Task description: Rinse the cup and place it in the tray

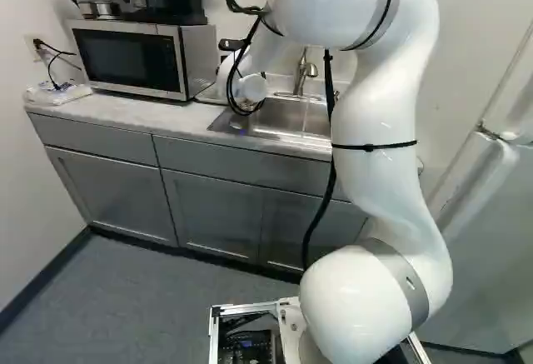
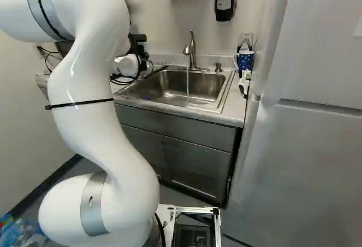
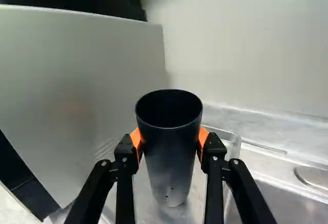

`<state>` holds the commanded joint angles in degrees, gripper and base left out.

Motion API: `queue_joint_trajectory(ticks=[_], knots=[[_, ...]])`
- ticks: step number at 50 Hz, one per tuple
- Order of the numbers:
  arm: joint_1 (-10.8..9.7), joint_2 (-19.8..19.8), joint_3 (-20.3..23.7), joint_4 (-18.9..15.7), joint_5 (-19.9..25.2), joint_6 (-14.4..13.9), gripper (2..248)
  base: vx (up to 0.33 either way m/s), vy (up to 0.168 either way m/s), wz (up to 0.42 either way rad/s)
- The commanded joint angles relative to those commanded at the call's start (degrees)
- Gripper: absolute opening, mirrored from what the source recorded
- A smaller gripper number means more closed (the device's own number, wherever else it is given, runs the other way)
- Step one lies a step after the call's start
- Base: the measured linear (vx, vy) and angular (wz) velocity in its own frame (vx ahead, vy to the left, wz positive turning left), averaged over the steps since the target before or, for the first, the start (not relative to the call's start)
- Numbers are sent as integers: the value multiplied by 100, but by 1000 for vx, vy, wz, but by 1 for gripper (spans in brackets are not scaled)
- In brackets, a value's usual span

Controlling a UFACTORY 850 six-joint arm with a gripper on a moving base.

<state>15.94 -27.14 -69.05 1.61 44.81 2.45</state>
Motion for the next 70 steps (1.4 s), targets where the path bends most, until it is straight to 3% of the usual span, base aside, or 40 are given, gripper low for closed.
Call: queue_joint_trajectory(ticks=[70], knots=[[0, -44, 21, 0, -244, 0, 130, 0, 0, 0]])
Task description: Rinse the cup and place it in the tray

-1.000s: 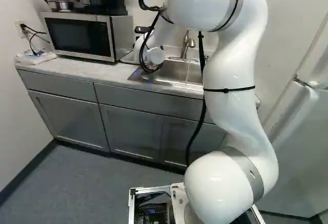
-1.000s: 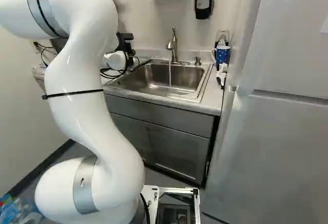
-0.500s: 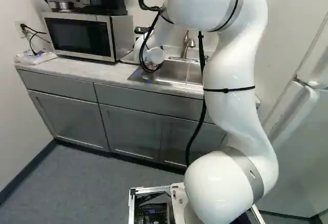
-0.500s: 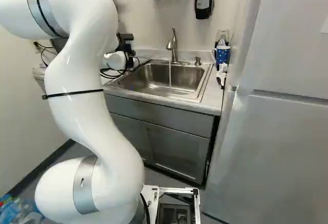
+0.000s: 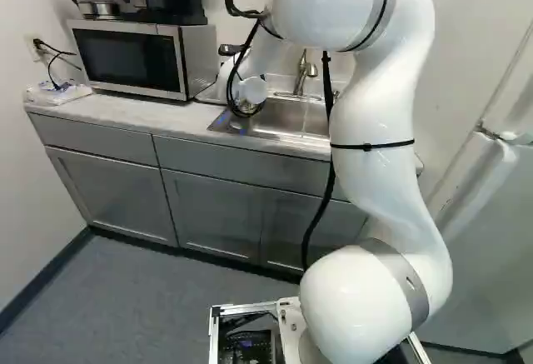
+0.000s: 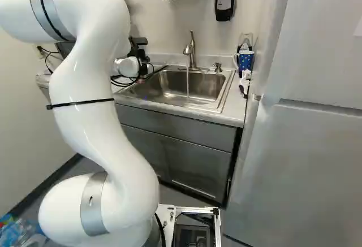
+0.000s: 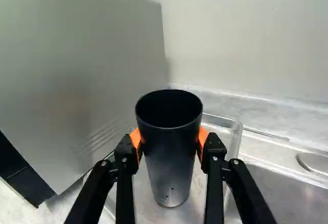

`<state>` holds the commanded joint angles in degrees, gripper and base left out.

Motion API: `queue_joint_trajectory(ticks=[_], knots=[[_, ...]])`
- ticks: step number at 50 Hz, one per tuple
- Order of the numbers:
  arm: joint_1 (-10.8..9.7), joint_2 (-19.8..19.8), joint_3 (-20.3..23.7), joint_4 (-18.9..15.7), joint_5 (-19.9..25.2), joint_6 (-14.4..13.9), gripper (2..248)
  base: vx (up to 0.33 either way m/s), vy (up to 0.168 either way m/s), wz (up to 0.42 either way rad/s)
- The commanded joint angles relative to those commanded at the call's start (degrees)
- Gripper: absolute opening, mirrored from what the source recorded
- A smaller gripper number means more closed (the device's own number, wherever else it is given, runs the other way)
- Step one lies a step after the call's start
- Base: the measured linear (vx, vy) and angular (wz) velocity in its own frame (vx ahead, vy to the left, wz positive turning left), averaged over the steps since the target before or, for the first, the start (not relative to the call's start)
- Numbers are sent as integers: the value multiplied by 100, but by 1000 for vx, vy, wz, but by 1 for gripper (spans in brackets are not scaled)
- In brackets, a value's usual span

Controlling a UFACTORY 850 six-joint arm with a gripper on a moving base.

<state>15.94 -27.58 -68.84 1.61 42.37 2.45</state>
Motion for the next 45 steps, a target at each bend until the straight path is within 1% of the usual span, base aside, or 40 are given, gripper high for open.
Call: queue_joint_trajectory(ticks=[5, 6, 10, 11, 15, 16, 20, 21, 45], knots=[[0, 0, 0, 0, 0, 0, 130, 0, 0, 0], [0, 0, 0, 0, 0, 0, 161, 0, 0, 0], [0, 0, 0, 0, 0, 0, 161, 0, 0, 0], [0, 0, 0, 0, 0, 0, 196, 0, 0, 0], [0, 0, 0, 0, 0, 0, 196, 0, 0, 0], [0, 0, 0, 0, 0, 0, 232, 0, 0, 0], [0, 0, 0, 0, 0, 0, 232, 0, 0, 0], [0, 0, 0, 0, 0, 0, 247, 0, 0, 0], [0, 114, -48, 0, 0, 0, 247, 0, 0, 0]])
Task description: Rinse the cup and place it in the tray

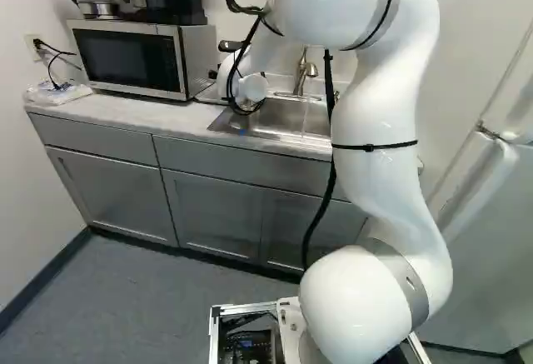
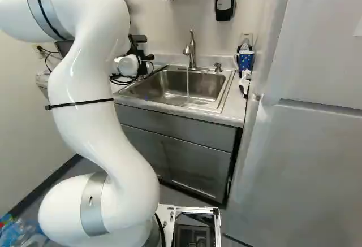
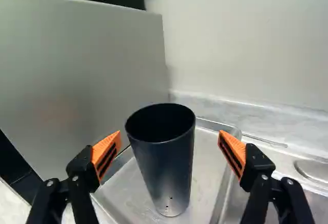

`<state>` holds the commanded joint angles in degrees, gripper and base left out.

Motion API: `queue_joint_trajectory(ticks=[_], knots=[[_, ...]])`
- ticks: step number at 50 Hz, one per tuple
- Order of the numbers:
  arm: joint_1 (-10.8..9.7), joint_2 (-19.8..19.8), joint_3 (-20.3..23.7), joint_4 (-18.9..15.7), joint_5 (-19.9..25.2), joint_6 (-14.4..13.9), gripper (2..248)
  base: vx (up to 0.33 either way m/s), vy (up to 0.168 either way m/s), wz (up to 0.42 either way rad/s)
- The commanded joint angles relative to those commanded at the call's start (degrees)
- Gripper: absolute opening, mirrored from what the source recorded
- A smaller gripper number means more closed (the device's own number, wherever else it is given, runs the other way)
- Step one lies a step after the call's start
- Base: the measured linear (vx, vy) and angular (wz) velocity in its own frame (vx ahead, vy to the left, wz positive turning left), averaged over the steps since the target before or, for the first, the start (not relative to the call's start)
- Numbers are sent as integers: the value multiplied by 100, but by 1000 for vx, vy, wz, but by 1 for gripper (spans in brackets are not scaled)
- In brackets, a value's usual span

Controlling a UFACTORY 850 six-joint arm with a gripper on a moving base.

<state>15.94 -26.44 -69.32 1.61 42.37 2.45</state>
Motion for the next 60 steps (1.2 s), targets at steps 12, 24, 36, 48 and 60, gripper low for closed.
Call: queue_joint_trajectory(ticks=[12, 24, 36, 48, 60], knots=[[0, 84, -46, 0, 0, 0, 247, 0, 0, 0], [0, 162, -99, 0, 0, 0, 247, 0, 0, 0], [0, 235, -159, -22, 0, 0, 247, 0, 0, 0], [0, 301, -225, -40, 0, 0, 247, 0, 0, 0], [-43, 390, -265, -40, 0, 0, 247, 0, 0, 0]])
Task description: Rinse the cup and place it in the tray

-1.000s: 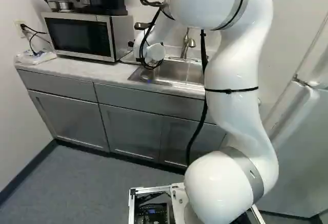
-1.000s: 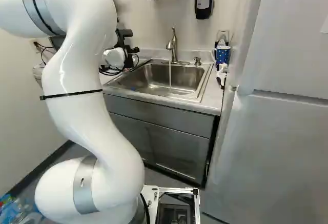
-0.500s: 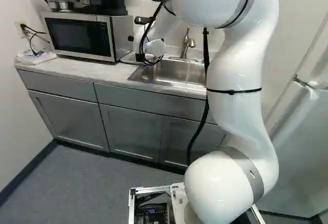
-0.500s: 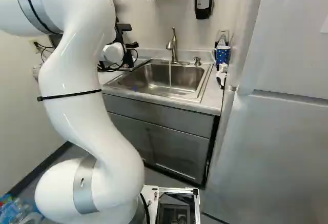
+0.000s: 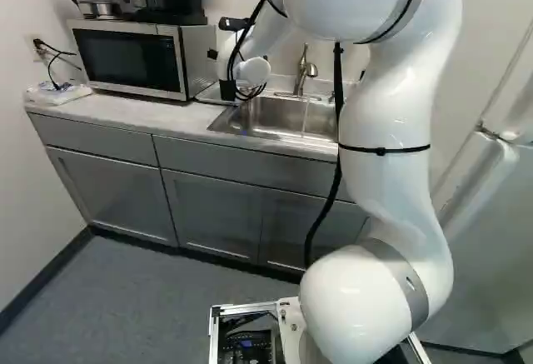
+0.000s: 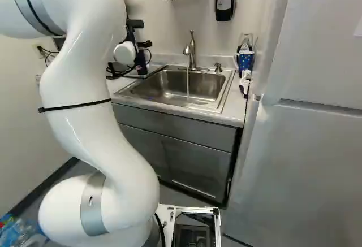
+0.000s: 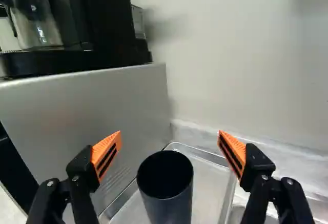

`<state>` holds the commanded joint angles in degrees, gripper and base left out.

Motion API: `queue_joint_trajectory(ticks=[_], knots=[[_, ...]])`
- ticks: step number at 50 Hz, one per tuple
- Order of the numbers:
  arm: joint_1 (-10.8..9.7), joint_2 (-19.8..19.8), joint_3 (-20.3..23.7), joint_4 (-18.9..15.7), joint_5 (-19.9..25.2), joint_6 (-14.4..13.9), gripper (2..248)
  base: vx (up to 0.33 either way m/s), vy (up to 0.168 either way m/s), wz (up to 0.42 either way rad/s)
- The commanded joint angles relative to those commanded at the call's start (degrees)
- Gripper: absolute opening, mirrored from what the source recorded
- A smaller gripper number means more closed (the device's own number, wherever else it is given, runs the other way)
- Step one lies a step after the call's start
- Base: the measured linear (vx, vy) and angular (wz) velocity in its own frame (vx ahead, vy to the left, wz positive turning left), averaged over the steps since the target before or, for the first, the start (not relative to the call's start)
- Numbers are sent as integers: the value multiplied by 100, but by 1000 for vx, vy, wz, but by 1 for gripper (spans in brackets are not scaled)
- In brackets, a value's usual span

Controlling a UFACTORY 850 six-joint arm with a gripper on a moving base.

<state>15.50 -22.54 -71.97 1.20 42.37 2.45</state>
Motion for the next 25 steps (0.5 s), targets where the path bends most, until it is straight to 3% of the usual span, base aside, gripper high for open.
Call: queue_joint_trajectory(ticks=[25], knots=[[-225, 287, 37, 0, 0, 0, 247, 0, 0, 0]])
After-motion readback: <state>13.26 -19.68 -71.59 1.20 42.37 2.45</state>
